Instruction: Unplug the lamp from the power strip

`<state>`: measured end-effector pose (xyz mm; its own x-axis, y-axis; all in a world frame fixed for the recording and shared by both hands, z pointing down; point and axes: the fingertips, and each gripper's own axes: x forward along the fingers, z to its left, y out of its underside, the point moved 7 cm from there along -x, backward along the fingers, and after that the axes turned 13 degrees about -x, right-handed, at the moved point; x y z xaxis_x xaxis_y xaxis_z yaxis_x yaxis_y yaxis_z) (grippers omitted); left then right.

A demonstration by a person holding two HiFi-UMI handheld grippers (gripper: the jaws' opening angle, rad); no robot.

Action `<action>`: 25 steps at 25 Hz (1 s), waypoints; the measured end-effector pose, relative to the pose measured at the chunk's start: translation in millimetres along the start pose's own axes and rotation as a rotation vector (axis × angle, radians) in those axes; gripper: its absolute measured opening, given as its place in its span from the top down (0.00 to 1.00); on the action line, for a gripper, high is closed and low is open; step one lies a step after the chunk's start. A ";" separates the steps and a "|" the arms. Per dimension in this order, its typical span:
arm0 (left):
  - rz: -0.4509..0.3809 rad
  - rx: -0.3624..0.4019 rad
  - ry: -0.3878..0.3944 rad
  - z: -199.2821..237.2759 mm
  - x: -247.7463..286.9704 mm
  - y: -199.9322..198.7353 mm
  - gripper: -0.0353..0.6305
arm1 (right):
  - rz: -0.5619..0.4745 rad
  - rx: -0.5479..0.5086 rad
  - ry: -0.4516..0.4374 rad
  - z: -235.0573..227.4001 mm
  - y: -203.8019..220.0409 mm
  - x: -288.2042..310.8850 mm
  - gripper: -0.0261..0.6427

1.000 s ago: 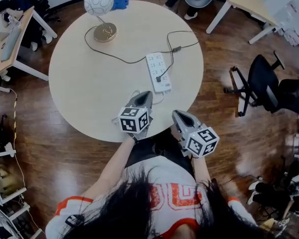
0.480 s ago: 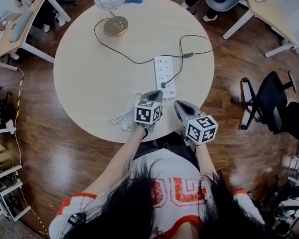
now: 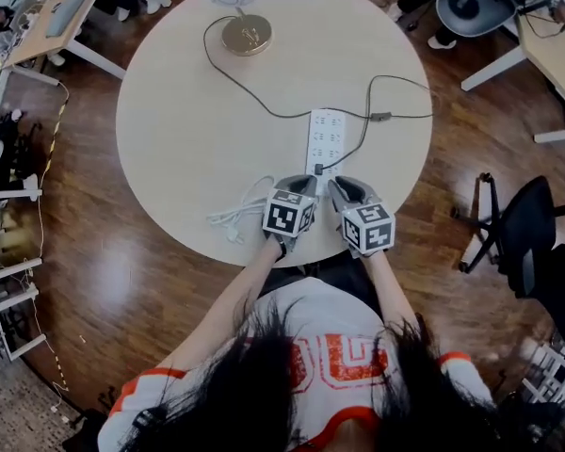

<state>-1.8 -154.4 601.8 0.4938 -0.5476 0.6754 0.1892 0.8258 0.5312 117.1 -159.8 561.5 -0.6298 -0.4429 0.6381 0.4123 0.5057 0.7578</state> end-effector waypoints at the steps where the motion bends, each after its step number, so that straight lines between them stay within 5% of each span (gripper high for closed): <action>1: 0.000 0.009 -0.007 -0.6 0.2 0.4 0.95 | 0.017 -0.003 -0.023 0.4 -0.3 6.3 0.80; 12: 0.040 0.048 -0.051 -3.3 -7.7 7.6 0.95 | 0.041 -0.046 -0.092 2.6 -17.9 50.0 0.78; 18: 0.036 0.064 -0.054 -5.7 -8.7 7.2 0.95 | 0.088 -0.249 -0.041 11.1 -21.4 55.8 0.83; 25: 0.035 0.040 -0.059 -5.4 -7.3 7.3 0.95 | -0.006 -0.176 -0.068 3.3 -13.1 50.8 0.85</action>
<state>0.6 -143.6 598.0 0.4486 -0.5264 0.7223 0.1376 0.8392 0.5261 77.5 -186.5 583.6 -0.6733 -0.3917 0.6270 0.5130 0.3632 0.7778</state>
